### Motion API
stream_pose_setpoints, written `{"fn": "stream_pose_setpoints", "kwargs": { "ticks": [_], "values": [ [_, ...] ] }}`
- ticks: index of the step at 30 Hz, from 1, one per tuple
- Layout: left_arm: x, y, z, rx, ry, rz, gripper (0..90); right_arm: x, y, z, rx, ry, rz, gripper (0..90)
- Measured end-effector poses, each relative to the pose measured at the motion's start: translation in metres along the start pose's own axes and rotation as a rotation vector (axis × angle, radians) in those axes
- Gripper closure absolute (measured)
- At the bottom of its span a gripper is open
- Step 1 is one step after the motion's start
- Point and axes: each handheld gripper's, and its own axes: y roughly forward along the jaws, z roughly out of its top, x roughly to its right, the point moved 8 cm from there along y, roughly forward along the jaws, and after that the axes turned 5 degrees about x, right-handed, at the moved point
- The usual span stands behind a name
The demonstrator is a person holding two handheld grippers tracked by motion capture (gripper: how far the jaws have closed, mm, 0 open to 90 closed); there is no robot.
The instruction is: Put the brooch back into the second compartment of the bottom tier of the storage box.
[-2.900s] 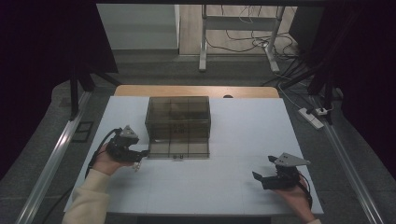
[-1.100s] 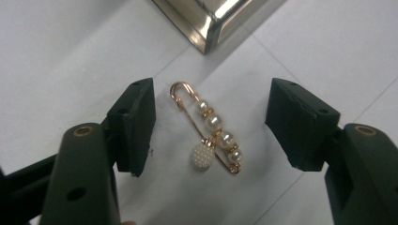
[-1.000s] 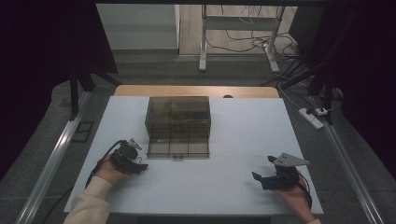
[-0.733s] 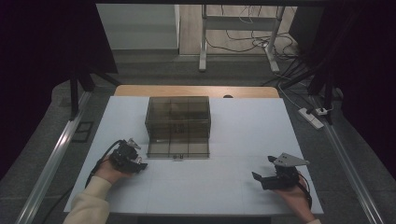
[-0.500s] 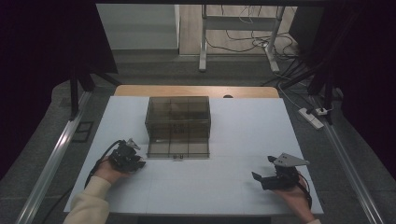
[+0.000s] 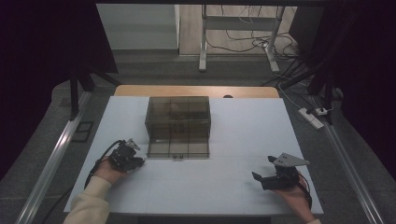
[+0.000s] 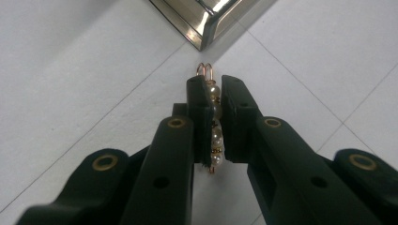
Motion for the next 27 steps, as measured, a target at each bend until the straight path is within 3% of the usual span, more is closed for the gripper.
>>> {"fn": "stream_pose_setpoints", "kwargs": {
  "ticks": [5,12,20,27],
  "values": [
    [-0.001,-0.001,0.000,0.009,0.006,0.025,82.1,0.000,0.000,0.000,-0.001,0.001,-0.001,7.4],
    [-0.004,-0.006,0.001,0.041,-0.006,0.022,82.2,0.000,0.000,0.000,-0.001,0.001,-0.001,7.4],
    [-0.008,-0.016,0.005,0.119,-0.034,0.014,82.2,0.000,0.000,0.000,0.000,0.002,-0.001,7.4],
    [-0.009,-0.019,0.006,0.145,-0.038,0.005,82.2,0.000,0.001,0.000,-0.001,0.002,0.000,7.4]
  ]
}}
